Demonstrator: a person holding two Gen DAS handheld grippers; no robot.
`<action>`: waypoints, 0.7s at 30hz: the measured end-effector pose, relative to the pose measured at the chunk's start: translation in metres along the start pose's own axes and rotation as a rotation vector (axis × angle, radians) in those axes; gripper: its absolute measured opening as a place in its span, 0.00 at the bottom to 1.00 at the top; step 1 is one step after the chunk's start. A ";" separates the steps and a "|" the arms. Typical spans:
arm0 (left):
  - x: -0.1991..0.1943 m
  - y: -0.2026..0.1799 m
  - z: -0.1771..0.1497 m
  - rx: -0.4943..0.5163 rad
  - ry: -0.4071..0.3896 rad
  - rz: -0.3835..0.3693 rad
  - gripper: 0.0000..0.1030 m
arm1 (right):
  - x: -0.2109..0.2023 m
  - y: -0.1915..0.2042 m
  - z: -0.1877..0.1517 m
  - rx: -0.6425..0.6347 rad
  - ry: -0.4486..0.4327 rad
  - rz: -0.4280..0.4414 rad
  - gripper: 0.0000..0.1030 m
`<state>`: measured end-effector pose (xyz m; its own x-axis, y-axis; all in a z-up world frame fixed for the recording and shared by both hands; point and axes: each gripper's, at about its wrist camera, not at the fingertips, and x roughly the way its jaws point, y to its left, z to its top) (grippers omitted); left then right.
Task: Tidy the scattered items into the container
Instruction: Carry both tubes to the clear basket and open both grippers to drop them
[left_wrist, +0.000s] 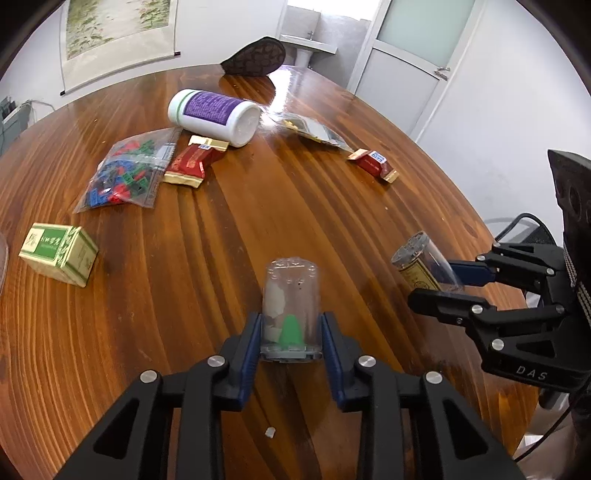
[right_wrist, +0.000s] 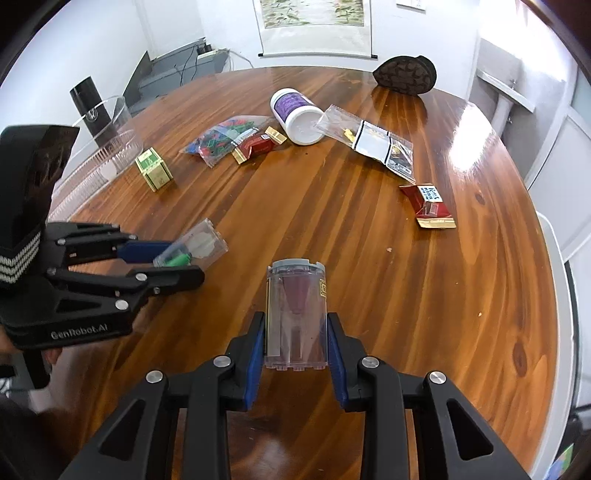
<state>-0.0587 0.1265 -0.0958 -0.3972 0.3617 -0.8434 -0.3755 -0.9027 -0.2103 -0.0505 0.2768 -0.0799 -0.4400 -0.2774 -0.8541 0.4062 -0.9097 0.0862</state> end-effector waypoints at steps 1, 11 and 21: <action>-0.001 0.002 -0.002 -0.010 -0.008 -0.005 0.31 | 0.000 0.002 0.000 0.004 -0.003 0.000 0.31; -0.037 0.026 -0.017 -0.117 -0.102 0.012 0.31 | -0.006 0.022 0.004 0.052 -0.048 0.021 0.31; -0.119 0.080 -0.044 -0.244 -0.263 0.150 0.31 | -0.004 0.086 0.041 -0.032 -0.123 0.114 0.30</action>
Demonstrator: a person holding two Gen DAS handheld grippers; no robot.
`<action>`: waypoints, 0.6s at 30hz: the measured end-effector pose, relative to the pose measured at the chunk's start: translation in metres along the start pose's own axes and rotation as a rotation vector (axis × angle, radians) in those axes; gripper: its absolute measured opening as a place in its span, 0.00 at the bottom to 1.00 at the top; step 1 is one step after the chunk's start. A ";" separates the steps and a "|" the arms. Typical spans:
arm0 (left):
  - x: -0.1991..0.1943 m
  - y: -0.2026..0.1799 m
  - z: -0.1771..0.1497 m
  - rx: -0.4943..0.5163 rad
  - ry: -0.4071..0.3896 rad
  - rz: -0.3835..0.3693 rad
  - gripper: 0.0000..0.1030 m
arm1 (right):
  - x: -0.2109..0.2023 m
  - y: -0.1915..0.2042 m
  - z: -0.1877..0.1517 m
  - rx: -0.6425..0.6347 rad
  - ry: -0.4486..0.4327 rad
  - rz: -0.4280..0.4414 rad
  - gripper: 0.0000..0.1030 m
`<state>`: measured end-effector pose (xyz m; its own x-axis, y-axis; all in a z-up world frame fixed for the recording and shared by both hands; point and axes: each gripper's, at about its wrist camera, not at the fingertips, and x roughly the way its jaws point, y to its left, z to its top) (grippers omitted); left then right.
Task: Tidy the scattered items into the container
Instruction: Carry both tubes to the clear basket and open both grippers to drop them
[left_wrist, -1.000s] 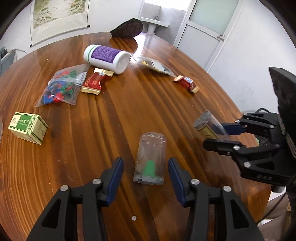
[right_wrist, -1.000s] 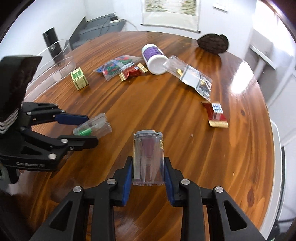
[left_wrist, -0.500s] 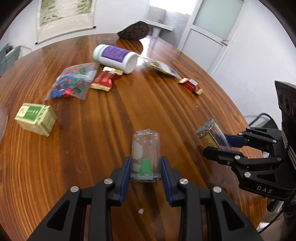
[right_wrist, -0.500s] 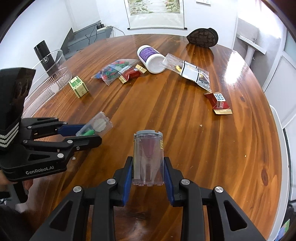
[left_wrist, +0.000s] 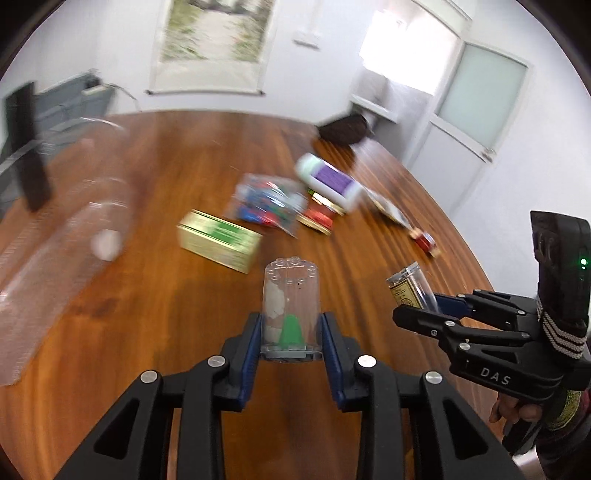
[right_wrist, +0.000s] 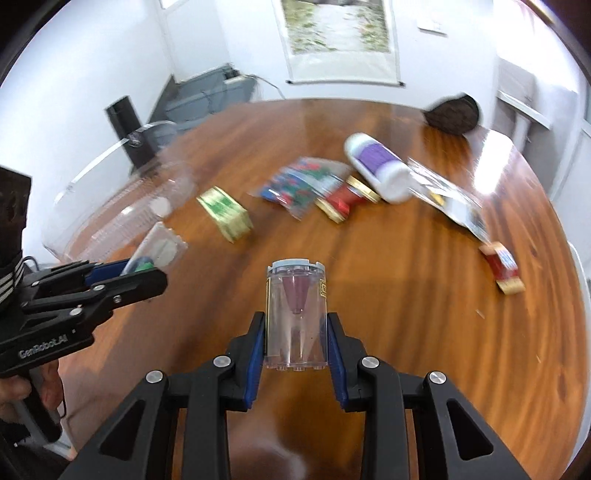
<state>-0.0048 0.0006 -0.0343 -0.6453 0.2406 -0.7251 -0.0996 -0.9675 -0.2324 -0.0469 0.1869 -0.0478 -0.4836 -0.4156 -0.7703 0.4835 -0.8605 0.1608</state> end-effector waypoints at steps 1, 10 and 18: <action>-0.008 0.008 0.001 -0.013 -0.016 0.016 0.31 | 0.001 0.008 0.006 -0.014 -0.010 0.014 0.30; -0.086 0.094 0.018 -0.142 -0.166 0.214 0.31 | 0.014 0.116 0.089 -0.164 -0.128 0.189 0.30; -0.108 0.168 0.029 -0.233 -0.184 0.365 0.31 | 0.056 0.204 0.152 -0.239 -0.129 0.277 0.30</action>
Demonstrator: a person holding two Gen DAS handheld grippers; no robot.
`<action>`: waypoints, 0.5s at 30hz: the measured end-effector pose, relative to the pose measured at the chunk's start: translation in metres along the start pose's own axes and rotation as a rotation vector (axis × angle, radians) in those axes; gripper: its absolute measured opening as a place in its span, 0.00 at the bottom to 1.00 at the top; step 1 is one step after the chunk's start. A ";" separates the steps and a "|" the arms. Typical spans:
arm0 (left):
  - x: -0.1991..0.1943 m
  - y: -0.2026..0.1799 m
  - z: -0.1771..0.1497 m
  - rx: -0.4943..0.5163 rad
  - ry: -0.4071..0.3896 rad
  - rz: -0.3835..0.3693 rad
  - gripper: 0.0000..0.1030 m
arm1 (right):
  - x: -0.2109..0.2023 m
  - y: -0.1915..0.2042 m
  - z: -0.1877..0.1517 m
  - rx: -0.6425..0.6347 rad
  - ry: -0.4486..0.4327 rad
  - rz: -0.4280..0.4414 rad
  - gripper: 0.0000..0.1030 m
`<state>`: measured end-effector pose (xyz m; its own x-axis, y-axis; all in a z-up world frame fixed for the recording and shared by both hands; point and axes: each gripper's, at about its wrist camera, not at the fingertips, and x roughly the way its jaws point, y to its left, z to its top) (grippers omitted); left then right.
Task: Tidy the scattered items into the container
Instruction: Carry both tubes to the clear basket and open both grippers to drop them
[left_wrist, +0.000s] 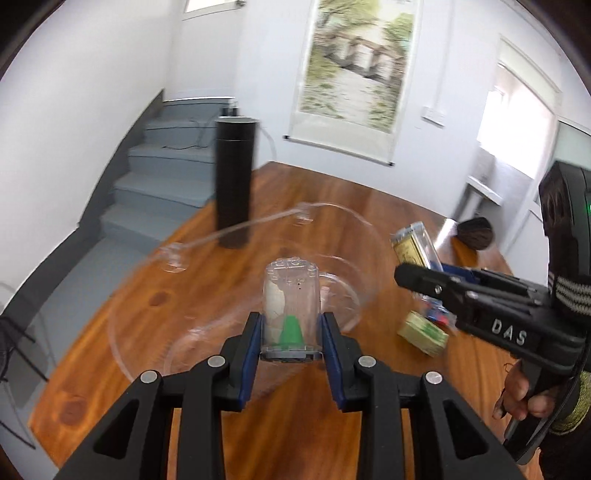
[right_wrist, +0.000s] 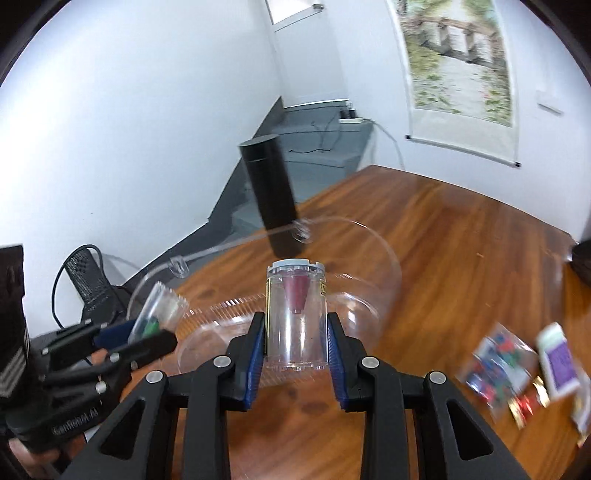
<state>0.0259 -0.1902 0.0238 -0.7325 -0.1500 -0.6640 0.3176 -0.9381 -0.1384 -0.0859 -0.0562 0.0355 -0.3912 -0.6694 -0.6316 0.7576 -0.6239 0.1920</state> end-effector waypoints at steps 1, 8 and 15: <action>0.004 0.006 0.002 -0.004 0.006 0.012 0.31 | 0.009 0.004 0.005 -0.007 0.009 -0.001 0.30; 0.026 0.031 -0.001 -0.028 0.051 0.059 0.31 | 0.062 0.025 0.024 -0.045 0.079 -0.013 0.31; 0.039 0.039 -0.005 -0.046 0.069 0.058 0.33 | 0.079 0.022 0.025 -0.028 0.093 -0.029 0.31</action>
<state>0.0128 -0.2314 -0.0106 -0.6691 -0.1800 -0.7210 0.3865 -0.9130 -0.1308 -0.1131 -0.1326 0.0089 -0.3636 -0.6101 -0.7040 0.7618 -0.6296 0.1523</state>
